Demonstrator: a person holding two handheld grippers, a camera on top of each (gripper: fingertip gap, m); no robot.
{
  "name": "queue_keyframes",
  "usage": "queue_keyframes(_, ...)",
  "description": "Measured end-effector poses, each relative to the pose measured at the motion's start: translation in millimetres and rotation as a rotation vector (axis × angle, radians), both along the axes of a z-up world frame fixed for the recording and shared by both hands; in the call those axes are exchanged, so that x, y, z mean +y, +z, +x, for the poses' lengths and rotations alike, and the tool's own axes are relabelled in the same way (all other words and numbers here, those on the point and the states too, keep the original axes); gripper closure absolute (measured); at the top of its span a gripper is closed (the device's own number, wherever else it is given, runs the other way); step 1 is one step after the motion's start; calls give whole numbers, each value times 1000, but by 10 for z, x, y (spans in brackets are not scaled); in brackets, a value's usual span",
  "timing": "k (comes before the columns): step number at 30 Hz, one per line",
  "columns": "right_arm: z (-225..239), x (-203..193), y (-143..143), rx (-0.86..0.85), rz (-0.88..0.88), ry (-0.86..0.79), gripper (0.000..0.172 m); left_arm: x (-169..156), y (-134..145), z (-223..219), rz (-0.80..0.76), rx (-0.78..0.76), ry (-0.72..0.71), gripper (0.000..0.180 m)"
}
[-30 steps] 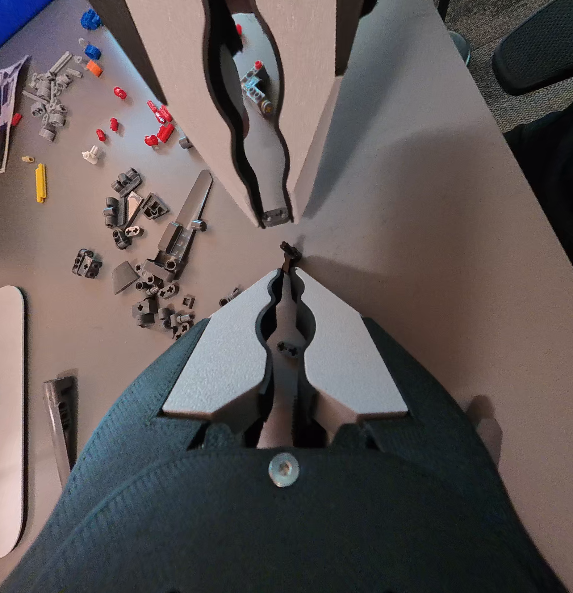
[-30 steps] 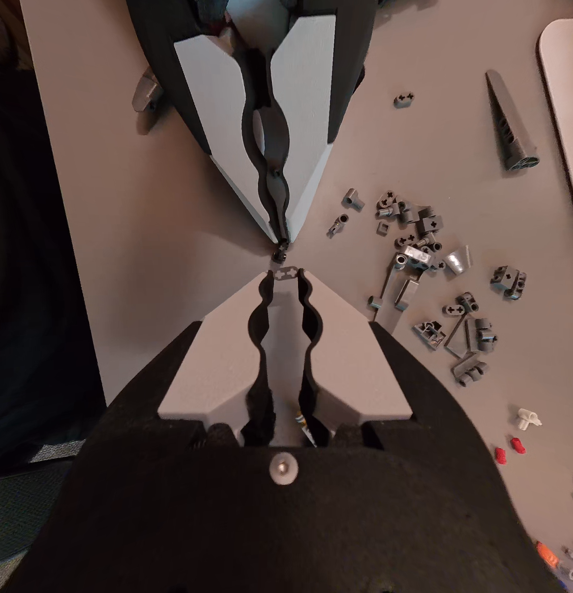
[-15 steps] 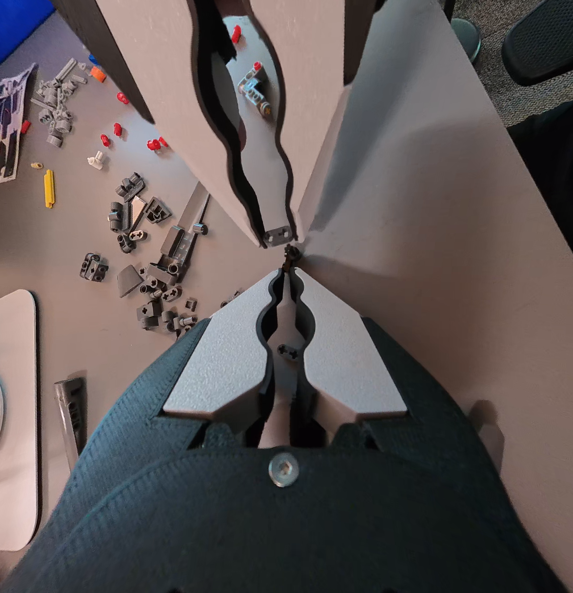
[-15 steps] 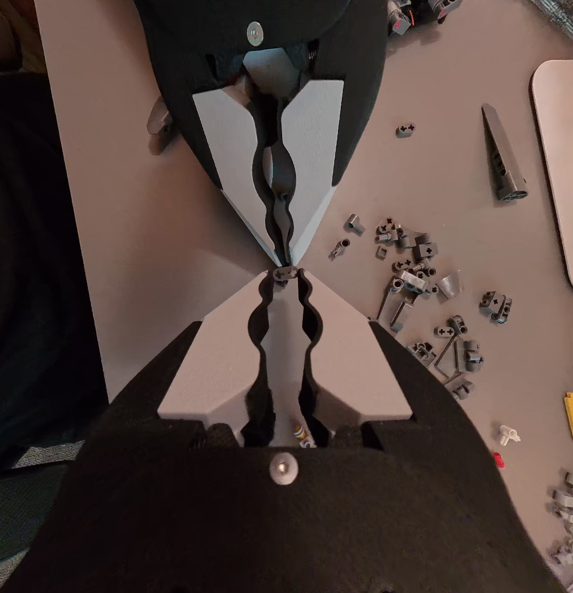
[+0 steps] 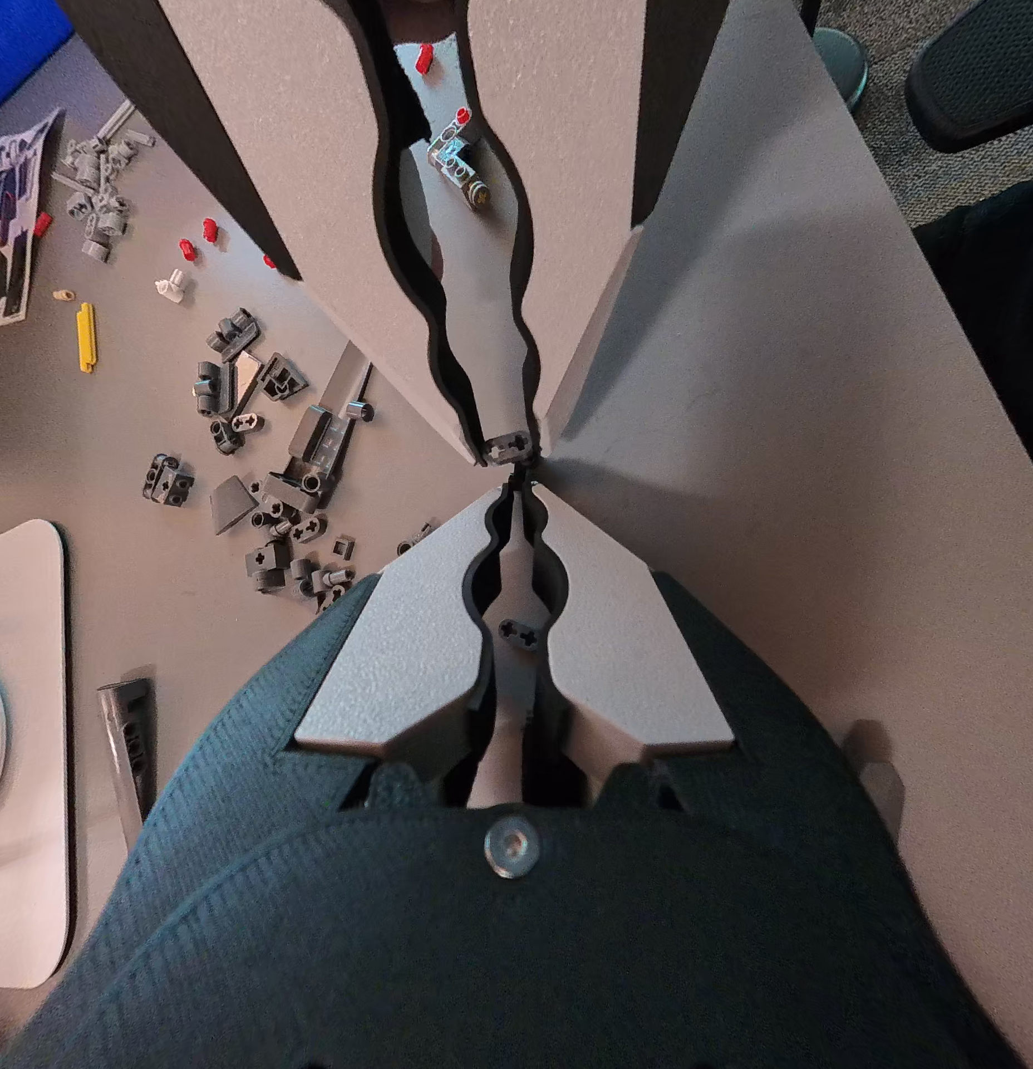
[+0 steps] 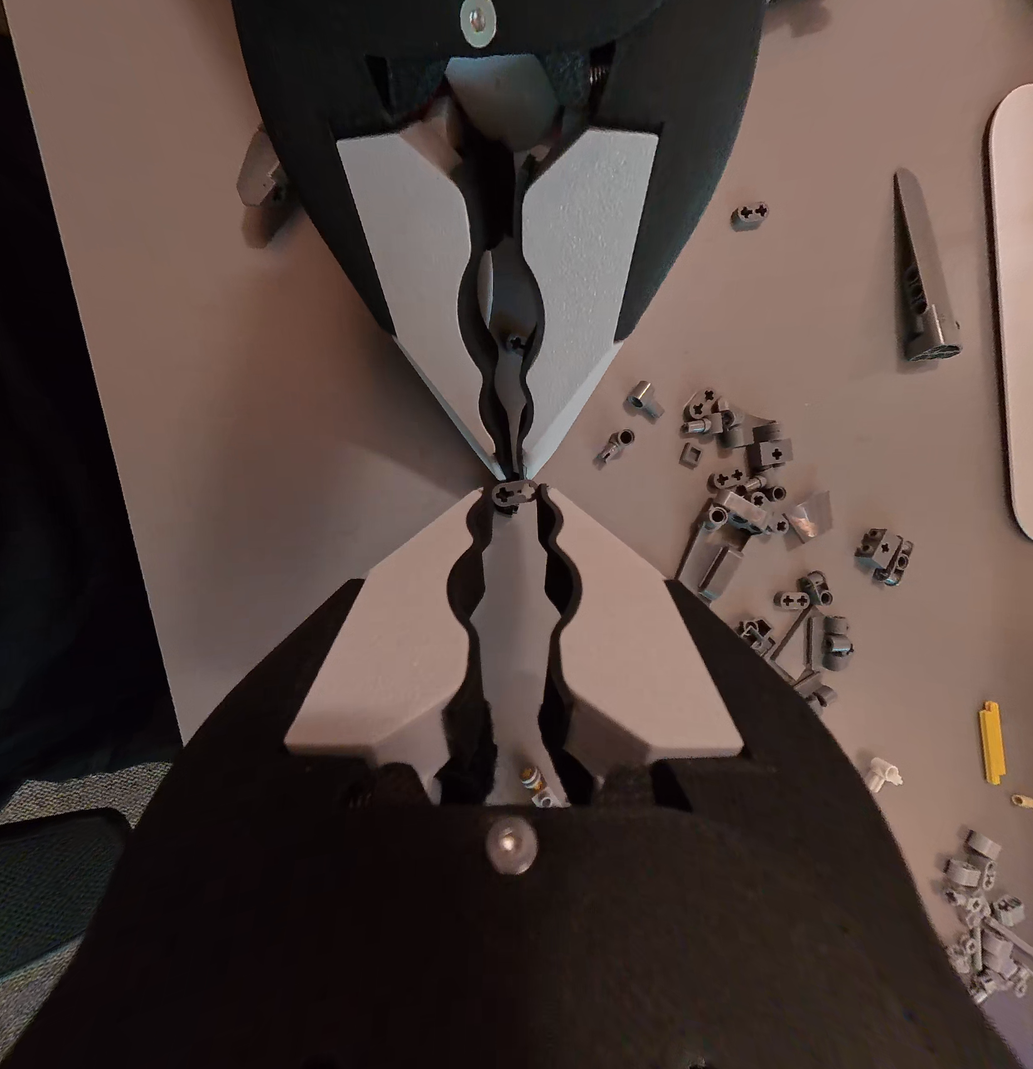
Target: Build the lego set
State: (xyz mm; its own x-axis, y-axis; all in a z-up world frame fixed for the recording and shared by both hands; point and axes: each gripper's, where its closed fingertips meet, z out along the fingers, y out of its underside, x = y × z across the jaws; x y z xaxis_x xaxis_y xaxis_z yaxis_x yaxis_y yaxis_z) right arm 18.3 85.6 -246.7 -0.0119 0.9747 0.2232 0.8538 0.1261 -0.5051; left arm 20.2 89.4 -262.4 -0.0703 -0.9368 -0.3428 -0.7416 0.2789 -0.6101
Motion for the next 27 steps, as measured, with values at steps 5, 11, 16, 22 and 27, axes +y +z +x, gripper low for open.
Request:
queue_keyframes(5,12,5,-2,-23,19,-26,159,-3,0,3,-7,3,8,179)
queue_keyframes(11,25,6,-5,-62,26,-24,159,-10,0,8,-3,6,10,179)
queue_keyframes(16,36,10,-7,-109,53,31,159,-14,2,9,-13,5,9,179)
queue_keyframes(22,53,35,-15,-144,51,48,160,-17,0,7,-17,8,6,180)
queue_keyframes(27,63,33,-17,-123,20,-14,160,-23,3,10,-18,7,8,180)
